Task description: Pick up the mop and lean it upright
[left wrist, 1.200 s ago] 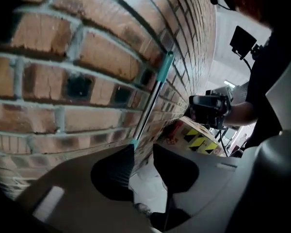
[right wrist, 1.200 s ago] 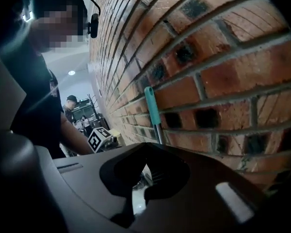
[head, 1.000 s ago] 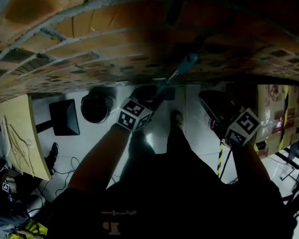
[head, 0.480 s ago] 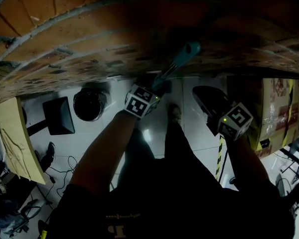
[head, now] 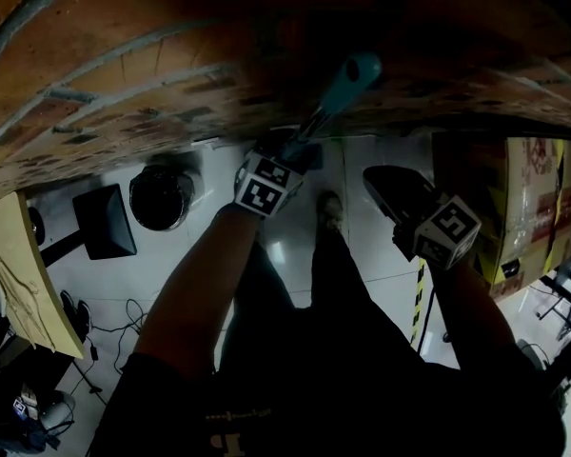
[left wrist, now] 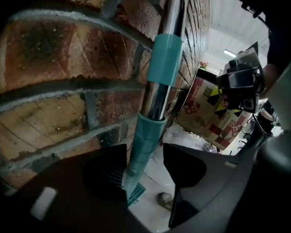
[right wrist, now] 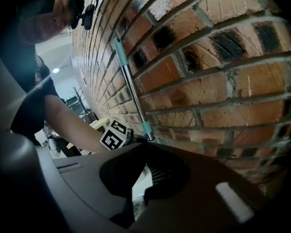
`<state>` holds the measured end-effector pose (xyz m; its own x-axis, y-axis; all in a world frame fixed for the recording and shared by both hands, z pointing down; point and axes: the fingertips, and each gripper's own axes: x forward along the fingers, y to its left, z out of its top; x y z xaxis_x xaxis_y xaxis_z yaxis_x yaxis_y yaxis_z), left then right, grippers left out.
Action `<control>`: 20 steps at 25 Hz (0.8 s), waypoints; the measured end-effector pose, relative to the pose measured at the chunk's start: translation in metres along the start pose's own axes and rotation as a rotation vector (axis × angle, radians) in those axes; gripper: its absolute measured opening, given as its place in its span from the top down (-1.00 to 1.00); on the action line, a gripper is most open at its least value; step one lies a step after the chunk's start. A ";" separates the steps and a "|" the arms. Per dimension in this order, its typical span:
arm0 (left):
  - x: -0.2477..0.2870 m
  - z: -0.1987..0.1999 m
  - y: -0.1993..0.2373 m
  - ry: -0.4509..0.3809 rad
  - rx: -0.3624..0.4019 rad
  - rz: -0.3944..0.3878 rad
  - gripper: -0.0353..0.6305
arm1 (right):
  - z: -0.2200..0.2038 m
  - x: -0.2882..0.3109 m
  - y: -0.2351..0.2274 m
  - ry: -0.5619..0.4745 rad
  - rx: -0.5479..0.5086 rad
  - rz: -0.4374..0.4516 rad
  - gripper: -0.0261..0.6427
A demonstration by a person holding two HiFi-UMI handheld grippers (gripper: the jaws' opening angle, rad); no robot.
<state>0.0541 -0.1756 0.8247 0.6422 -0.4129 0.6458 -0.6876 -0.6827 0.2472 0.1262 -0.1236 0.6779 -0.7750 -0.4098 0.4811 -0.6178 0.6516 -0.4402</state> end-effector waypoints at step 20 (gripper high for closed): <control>-0.019 0.005 0.003 0.013 0.074 0.061 0.51 | 0.023 -0.002 0.013 -0.017 -0.037 0.007 0.88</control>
<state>0.0414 -0.1728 0.8095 0.5951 -0.4472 0.6677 -0.6978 -0.6997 0.1532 0.1164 -0.1289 0.6542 -0.7814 -0.4163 0.4650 -0.6076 0.6775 -0.4145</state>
